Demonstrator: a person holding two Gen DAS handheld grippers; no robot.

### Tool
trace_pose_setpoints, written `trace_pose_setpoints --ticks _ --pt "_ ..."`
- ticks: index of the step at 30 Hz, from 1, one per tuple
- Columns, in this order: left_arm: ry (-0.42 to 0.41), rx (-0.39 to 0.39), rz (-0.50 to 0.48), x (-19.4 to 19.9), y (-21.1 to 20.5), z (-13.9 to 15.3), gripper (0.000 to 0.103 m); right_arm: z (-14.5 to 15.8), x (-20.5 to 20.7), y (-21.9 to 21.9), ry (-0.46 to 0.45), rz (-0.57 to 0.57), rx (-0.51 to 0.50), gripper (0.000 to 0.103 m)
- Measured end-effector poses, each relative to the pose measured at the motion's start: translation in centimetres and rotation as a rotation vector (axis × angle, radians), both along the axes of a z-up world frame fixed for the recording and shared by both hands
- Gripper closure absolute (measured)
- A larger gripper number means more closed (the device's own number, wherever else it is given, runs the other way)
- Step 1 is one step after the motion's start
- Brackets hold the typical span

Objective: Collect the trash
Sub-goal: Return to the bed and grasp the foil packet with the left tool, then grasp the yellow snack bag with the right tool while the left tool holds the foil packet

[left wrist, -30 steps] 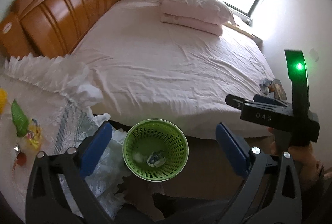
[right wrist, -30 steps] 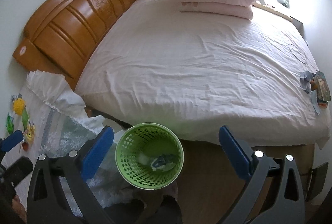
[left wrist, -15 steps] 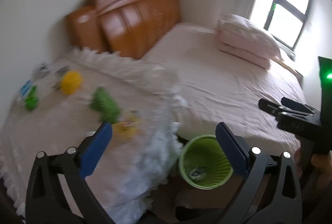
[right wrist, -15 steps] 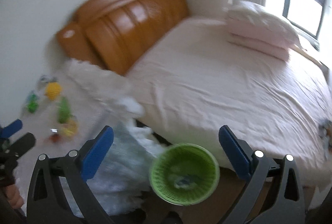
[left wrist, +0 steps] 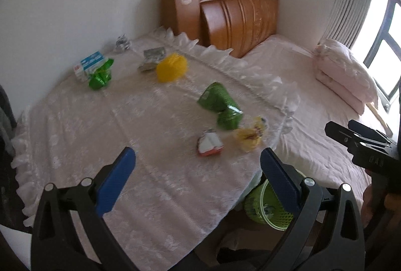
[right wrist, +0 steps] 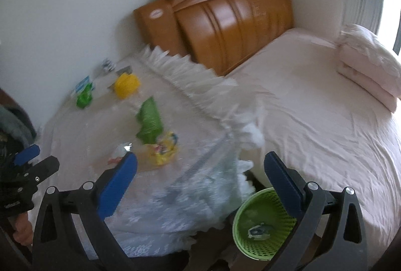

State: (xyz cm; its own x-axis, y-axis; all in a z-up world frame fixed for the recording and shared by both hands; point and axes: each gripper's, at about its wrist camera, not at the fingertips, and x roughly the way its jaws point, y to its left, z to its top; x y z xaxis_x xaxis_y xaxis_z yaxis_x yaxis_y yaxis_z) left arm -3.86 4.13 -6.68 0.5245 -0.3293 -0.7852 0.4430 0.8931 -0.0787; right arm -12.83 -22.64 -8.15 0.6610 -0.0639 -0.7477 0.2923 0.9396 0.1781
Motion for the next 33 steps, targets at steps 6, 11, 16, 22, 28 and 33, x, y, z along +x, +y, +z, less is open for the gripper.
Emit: trace_pose_setpoints --ticks 6,11,16,22,28,33 --pt "0.043 0.007 -0.023 1.3 -0.7 -2.8 0.008 -1.4 1.0 1.4 0.052 0.014 -0.001 0.003" --pt "0.084 0.032 -0.048 2.9 -3.3 -6.3 0.008 -2.7 1.0 1.0 0.100 0.001 0.011 0.003" --pt "0.111 0.082 -0.044 5.1 -6.1 -9.8 0.019 -4.0 1.2 1.0 0.149 -0.004 0.018 0.002" --pt "0.169 0.075 -0.016 7.3 -7.1 -12.0 0.044 -4.8 1.6 1.0 0.174 -0.008 0.027 0.002" --pt "0.218 0.042 -0.011 8.0 -6.7 -13.0 0.063 -5.4 2.9 1.3 0.179 -0.006 0.057 0.002" --pt "0.177 0.053 -0.029 7.5 -6.2 -12.1 0.065 -6.1 5.1 1.7 0.181 -0.030 0.112 0.002"
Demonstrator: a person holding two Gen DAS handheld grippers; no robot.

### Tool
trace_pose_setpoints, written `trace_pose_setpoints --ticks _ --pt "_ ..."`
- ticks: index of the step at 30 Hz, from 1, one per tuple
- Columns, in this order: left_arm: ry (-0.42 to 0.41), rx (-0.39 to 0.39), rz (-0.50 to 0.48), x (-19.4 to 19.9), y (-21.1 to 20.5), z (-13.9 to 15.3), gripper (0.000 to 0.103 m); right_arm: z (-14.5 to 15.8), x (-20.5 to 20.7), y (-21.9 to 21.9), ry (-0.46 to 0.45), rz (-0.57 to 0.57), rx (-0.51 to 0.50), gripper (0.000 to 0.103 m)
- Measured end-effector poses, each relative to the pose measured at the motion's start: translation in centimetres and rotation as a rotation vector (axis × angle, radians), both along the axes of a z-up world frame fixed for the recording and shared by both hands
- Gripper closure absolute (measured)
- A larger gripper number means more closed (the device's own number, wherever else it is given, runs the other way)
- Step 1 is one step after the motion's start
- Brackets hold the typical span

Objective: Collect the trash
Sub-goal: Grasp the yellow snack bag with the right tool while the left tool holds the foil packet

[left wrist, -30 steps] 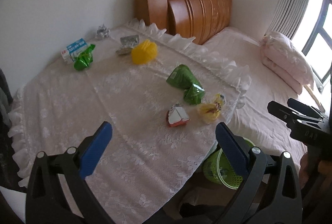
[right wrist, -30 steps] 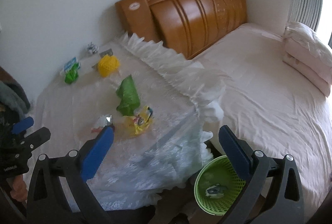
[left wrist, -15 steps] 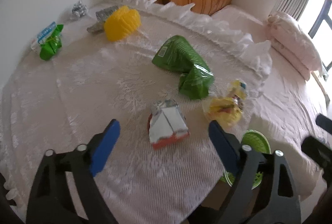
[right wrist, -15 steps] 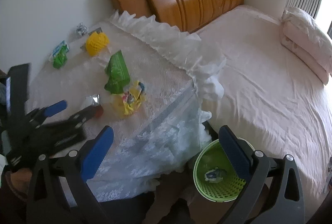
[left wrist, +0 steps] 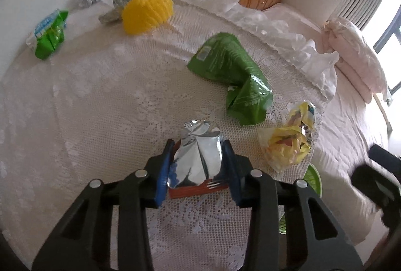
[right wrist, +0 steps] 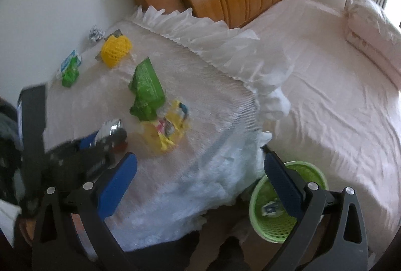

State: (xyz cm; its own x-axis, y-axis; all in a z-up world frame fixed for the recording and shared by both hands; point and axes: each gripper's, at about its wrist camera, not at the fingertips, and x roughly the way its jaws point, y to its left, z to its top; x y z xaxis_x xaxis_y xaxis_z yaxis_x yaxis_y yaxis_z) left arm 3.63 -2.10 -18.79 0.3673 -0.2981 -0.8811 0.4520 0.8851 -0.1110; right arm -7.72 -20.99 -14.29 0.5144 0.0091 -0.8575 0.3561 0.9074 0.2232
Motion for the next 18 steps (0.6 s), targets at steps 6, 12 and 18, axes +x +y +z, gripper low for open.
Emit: trace_pose_setpoints --ticks 6,12,18 --pt "-0.046 -0.016 -0.007 -1.3 2.4 2.7 0.065 -1.5 4.4 1.1 0.023 -0.045 -0.027 0.002" --pt "-0.069 -0.041 0.018 -2.0 5.2 4.7 0.065 -3.8 6.5 1.5 0.096 -0.072 0.012 0.021" --pt "-0.077 -0.064 0.021 -2.3 6.4 5.8 0.065 -4.1 6.5 2.4 0.057 -0.019 0.062 0.057"
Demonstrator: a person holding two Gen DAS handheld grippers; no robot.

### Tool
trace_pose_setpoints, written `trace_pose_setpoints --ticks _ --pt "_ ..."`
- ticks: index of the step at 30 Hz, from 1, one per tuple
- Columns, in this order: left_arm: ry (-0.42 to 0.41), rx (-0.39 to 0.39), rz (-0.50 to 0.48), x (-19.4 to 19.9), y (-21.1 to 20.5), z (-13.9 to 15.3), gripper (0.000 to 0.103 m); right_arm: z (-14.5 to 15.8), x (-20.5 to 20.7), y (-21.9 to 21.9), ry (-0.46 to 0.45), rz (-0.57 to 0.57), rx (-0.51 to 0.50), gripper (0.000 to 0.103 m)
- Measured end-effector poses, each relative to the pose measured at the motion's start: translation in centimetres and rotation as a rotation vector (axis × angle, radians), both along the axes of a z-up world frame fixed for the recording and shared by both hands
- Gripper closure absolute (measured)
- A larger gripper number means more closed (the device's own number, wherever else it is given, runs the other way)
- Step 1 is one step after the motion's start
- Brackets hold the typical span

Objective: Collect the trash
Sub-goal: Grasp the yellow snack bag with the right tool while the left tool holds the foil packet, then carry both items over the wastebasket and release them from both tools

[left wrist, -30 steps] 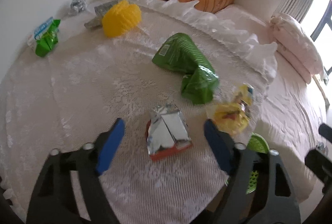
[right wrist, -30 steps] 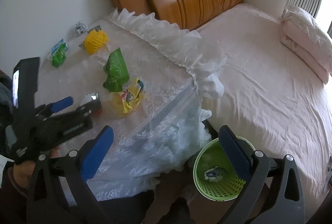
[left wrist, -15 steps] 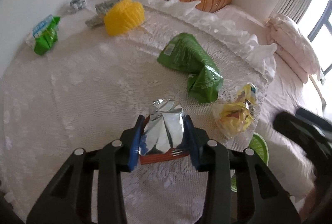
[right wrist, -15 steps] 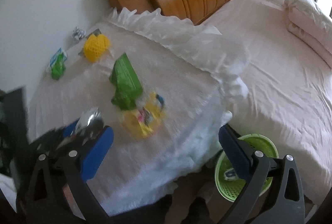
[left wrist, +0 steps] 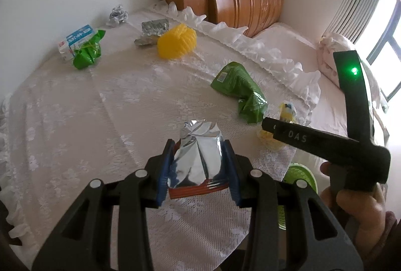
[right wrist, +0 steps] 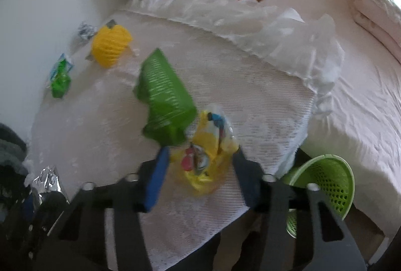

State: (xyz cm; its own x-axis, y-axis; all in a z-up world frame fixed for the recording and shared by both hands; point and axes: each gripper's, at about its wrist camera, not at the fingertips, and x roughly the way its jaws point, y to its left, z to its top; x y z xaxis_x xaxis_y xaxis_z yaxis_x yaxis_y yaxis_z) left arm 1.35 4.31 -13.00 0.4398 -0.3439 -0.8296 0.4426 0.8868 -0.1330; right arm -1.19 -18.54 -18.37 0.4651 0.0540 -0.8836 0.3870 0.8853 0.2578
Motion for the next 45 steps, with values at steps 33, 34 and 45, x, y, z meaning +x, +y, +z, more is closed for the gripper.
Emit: trace_pose_setpoints --ticks 33,34,45 --pt "-0.038 -0.056 -0.509 -9.7 -15.7 3.9 0.065 4.8 -19.9 -11.5 -0.082 -0.291 -0.110 0.072" --pt "-0.035 -0.056 -0.525 -10.1 -16.3 3.8 0.065 4.8 -20.5 -12.1 -0.083 -0.307 -0.112 0.072" --pt "-0.020 -0.066 -0.676 -14.5 -23.2 3.6 0.065 3.8 -26.2 -16.8 -0.020 -0.440 -0.125 0.071"
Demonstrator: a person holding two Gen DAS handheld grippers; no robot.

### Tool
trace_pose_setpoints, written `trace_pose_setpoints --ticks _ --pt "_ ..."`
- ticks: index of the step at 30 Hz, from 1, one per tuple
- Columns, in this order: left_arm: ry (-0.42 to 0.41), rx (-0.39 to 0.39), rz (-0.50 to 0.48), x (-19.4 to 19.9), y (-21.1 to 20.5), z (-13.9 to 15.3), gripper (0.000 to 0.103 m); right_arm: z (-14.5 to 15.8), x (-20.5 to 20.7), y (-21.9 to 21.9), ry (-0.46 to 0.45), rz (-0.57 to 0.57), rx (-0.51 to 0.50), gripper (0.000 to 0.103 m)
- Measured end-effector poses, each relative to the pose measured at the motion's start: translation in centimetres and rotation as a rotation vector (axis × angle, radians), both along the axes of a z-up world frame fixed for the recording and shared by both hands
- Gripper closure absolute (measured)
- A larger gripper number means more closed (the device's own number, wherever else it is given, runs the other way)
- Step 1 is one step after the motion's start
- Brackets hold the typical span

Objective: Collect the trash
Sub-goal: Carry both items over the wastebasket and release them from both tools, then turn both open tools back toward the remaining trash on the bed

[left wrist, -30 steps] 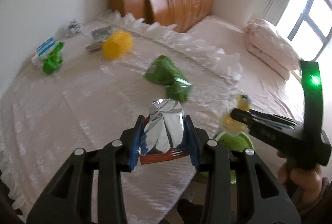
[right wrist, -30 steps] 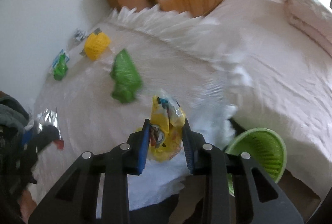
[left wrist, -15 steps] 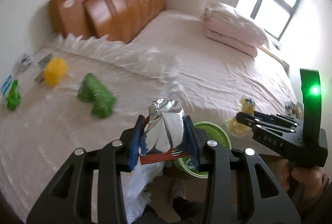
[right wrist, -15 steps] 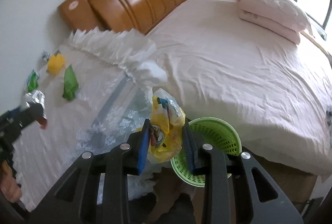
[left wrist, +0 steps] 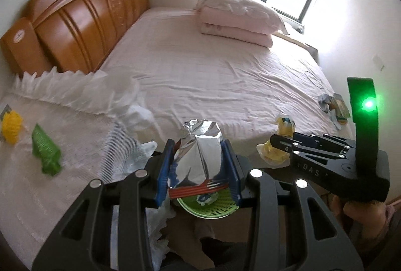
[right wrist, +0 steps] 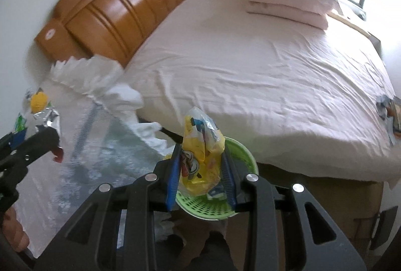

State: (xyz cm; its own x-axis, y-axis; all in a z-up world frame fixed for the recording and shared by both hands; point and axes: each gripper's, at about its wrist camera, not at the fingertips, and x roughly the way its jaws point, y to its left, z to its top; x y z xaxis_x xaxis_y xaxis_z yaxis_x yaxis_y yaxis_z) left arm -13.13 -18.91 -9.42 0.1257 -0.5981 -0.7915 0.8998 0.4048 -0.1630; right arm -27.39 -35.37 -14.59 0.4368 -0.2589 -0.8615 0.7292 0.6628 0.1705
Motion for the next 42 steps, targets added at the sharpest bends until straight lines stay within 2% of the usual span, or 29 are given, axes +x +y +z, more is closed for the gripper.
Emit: trace_pose_setpoints --ticks 5,6,7,8,9,10,19,25,29,30,32,33,34,36,42 --pt "-0.003 0.014 0.001 -0.6 -0.7 -0.3 0.065 -1.1 -0.4 -1.3 0.013 -0.001 0.006 0.071" --pt "-0.004 0.016 0.005 -0.6 -0.9 -0.3 0.065 -1.3 -0.3 -1.4 0.016 0.000 0.006 0.066" --pt "-0.005 0.018 0.009 -0.6 -0.9 -0.3 0.065 -1.6 0.0 -1.4 0.027 -0.004 0.003 0.047" --pt "-0.006 0.019 0.012 -0.7 -0.8 -0.2 0.065 -1.8 0.0 -1.5 0.038 -0.018 -0.010 0.035" --pt "-0.007 0.021 0.017 -0.7 -0.8 -0.2 0.065 -1.8 0.1 -1.4 0.043 -0.030 -0.021 0.014" --pt "-0.008 0.024 0.022 -0.6 -0.7 -0.2 0.065 -2.0 0.2 -1.4 0.052 -0.046 -0.036 0.002" --pt "-0.002 0.044 0.028 -0.7 -0.9 -0.4 0.065 -3.6 -0.5 -3.3 0.081 -0.093 0.043 0.002" --pt "-0.007 0.051 -0.012 -1.5 -1.7 -0.4 0.065 -3.8 -1.8 -3.9 0.078 -0.137 0.046 0.002" --pt "0.001 0.042 -0.054 -2.3 -3.0 -0.4 0.065 -3.5 -2.9 -4.7 0.098 -0.171 0.007 0.002" --pt "0.005 0.041 -0.065 -2.6 -3.4 -0.4 0.061 -3.3 -3.3 -5.0 0.098 -0.182 0.001 0.002" --pt "0.009 0.039 -0.092 -3.2 -4.0 -0.4 0.045 -3.1 -3.9 -5.5 0.096 -0.204 -0.006 0.002" --pt "0.000 0.033 -0.103 -3.6 -4.4 -0.2 0.030 -3.0 -4.3 -5.7 0.095 -0.215 -0.009 0.002" --pt "-0.011 0.023 -0.109 -4.0 -4.4 0.0 0.019 -2.9 -4.6 -6.0 0.095 -0.222 -0.012 0.002" --pt "-0.031 0.001 -0.130 -4.8 -4.5 0.5 0.008 -2.8 -5.3 -6.4 0.096 -0.244 -0.017 0.002" --pt "-0.043 0.004 -0.151 -5.3 -4.6 0.5 0.008 -2.9 -6.3 -7.0 0.096 -0.261 -0.006 0.002"
